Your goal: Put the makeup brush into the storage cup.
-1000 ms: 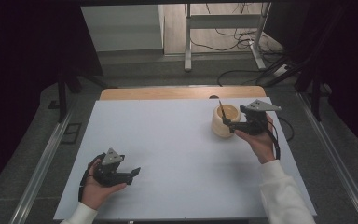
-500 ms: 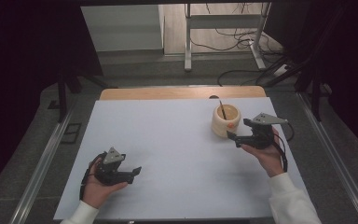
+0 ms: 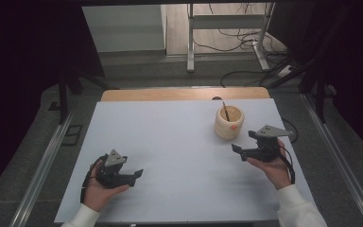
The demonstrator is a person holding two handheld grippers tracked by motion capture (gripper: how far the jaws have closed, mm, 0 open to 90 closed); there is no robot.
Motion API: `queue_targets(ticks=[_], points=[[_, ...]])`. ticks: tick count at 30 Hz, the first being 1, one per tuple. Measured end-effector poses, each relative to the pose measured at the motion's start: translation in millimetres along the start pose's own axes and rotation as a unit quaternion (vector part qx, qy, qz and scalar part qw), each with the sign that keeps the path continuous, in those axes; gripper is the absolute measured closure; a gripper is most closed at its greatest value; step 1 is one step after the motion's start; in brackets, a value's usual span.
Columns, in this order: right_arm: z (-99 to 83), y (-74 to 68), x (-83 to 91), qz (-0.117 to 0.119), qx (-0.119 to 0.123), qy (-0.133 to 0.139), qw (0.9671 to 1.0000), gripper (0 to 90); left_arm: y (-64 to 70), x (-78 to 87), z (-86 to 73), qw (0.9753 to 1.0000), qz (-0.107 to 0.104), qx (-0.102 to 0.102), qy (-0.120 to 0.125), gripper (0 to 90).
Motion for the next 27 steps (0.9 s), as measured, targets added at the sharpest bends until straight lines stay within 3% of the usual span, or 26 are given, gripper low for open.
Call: queue_targets(ticks=[11, 15, 24, 27], points=[[-43.2, -9.2, 1.1, 0.006, -0.010, -0.041, 0.9991, 11.1, 0.7, -1.1, -0.2, 1.0000, 0.000, 0.000, 0.001, 20.0], [-56.4, -11.5, 3.7, -0.005, -0.007, -0.058, 0.9983, 11.0, 0.7, -0.6, 0.2, 1.0000, 0.001, 0.000, 0.000, 20.0], [-70.1, -13.7, 2.8, -0.010, -0.002, -0.075, 0.9971, 11.2, 1.4, -1.6, 0.4, 1.0000, 0.000, -0.002, -0.001, 20.0], [-68.8, -11.8, 3.6, -0.012, -0.004, -0.067, 0.9977, 11.5, 2.0, -2.0, 0.3, 1.0000, 0.001, -0.003, -0.002, 20.0]])
Point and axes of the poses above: each handheld gripper's, and its own axes: x roughly backward along the jaws, z roughly out of its top, y roughly to its right, the point moved 2 cm from there along -x, roughly forward along the jaws, and after that the axes turned 15 degrees about -y, right-handed, at the moved point
